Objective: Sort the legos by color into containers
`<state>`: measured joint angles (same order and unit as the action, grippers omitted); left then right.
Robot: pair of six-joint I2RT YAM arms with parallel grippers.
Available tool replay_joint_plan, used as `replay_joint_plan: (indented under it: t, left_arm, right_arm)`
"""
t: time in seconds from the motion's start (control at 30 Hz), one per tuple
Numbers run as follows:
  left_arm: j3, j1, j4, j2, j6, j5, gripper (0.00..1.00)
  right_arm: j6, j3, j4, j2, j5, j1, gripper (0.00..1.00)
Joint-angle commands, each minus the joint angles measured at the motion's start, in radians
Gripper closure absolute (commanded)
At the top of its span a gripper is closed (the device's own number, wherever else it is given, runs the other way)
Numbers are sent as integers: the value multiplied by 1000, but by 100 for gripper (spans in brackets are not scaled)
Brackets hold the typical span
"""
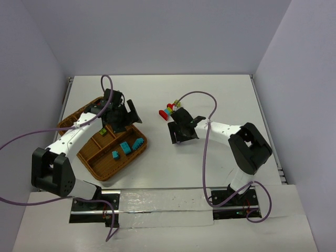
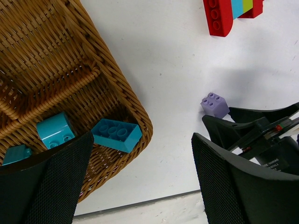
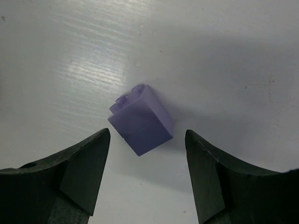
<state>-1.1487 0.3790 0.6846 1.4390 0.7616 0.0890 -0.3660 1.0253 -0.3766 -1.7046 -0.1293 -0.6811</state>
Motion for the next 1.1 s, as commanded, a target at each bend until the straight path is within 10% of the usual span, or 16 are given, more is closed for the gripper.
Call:
replay_joint_plan:
  t: [0.0,1.07]
  left_arm:
    - [-55,10,-24,15,-13,18,7]
    - [-82,30,-27,40,-24,26,8]
  right_arm:
    - [-3,-34,41,20,-28,-11,28]
    - [172,72,-13,-35,87,-60,28]
